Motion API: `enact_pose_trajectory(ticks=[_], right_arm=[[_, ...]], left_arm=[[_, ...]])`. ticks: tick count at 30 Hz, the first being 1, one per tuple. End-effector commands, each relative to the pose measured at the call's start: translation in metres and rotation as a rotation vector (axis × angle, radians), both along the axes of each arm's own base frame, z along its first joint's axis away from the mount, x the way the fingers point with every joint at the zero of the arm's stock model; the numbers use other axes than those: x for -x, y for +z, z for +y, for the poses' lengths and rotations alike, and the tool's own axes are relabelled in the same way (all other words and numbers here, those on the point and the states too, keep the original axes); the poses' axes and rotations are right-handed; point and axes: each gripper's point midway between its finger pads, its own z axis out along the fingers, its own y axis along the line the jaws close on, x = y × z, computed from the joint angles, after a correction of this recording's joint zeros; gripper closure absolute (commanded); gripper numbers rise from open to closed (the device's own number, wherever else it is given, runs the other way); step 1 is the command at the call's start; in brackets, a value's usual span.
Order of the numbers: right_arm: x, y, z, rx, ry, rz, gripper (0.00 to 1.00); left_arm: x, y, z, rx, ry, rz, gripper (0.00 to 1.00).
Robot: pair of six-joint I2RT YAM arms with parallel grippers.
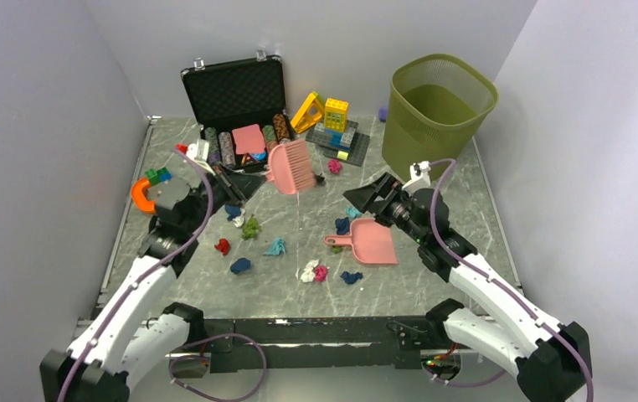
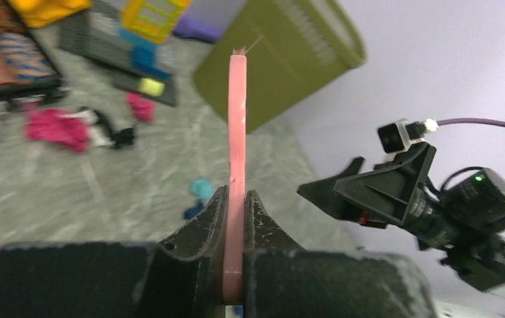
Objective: Sweep away the paper scraps from the table
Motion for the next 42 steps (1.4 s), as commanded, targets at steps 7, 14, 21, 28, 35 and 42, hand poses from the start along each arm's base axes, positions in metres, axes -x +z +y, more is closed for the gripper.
enact_pose_trajectory(ticks=[7, 14, 21, 28, 35, 42], right_arm=[[0.040, -0.143, -0.035, 0.228, -0.304, 0.792, 0.02], [0.053, -0.147, -0.021, 0.182, -0.418, 0.976, 0.07], [0.050, -0.137, 0.012, 0.087, -0.497, 1.012, 0.06], [0.037, -0.153, 0.041, 0.077, -0.569, 1.098, 0.10], [0.026, -0.176, 0.035, 0.087, -0.696, 1.127, 0.14], [0.011, -0.196, 0.026, 0.128, -0.755, 1.149, 0.19]], left_arm=[[0.023, -0.044, 0.102, -0.421, 0.429, 0.134, 1.00], [0.033, -0.039, 0.113, -0.396, 0.480, 0.121, 1.00], [0.038, -0.031, 0.125, -0.430, 0.525, 0.097, 1.00], [0.041, -0.024, 0.129, -0.480, 0.524, 0.069, 1.00], [0.043, -0.025, 0.136, -0.562, 0.527, 0.044, 1.00], [0.041, -0.032, 0.136, -0.581, 0.525, 0.042, 1.00]])
